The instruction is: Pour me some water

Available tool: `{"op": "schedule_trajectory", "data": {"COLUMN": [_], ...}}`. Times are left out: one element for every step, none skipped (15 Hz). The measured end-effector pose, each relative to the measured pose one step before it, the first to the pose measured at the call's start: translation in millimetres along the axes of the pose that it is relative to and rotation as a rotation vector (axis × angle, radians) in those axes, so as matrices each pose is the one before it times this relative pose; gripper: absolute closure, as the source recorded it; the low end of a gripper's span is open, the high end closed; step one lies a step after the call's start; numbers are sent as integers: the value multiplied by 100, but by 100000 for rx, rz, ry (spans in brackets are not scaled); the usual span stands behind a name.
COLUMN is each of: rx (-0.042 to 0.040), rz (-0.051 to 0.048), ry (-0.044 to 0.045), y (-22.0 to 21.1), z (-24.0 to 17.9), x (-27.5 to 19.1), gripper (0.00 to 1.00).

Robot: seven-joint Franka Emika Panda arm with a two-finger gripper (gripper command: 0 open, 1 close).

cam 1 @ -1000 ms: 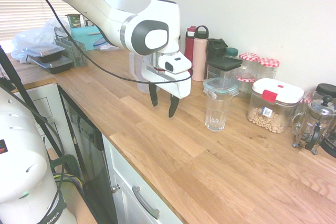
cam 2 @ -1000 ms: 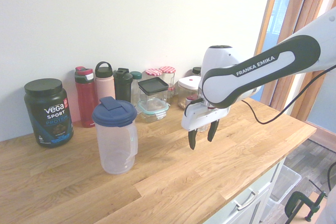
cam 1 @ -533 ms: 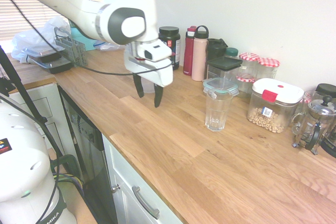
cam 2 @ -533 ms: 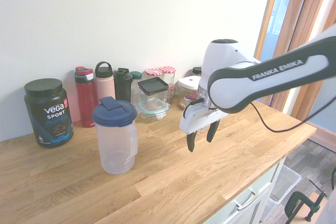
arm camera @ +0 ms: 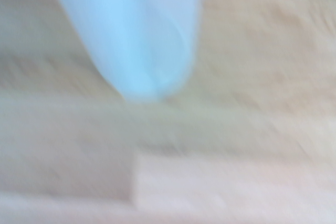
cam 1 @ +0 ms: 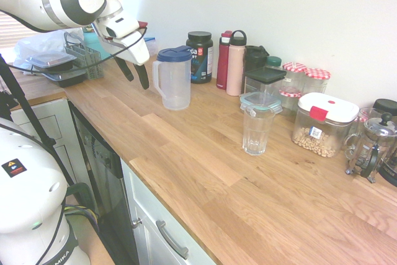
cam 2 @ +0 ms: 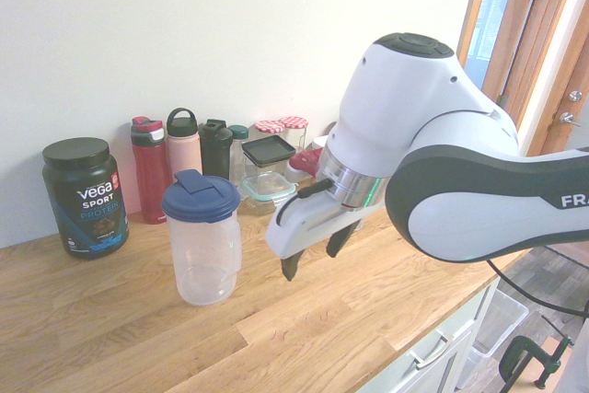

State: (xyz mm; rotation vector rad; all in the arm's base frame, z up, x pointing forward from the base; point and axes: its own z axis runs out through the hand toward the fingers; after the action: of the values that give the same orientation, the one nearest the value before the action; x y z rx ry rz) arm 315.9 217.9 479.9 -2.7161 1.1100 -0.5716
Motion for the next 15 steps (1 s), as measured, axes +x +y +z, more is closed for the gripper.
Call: {"op": "schedule_trajectory", "data": {"rx": [2619,1701,1050,557,97,-34,-22,-445,-690,-355,-162,-53,10,-22,-139], "rz": [-567,-210,116,482,839,711,515,718,749,687,489,350,96,28,-162], "ry": [529,248,409,632,952,968,479,412,847,825,726,943,1092,665,676], "y": [-1219,-1171,-1148,-994,-807,-721,-684,-557,-470,-426,-340,-192,-100,-9,57], "z": [-41,349,650,763,843,839,781,677,621,450,297,161,63,49,91], "x": [-219,21,229,365,308,105,-91,-185,-167,-55,-9,60,115,123,268], "gripper": [0,0,0,0,100,100,100,100,100,100,100,100,100,100,100]}}
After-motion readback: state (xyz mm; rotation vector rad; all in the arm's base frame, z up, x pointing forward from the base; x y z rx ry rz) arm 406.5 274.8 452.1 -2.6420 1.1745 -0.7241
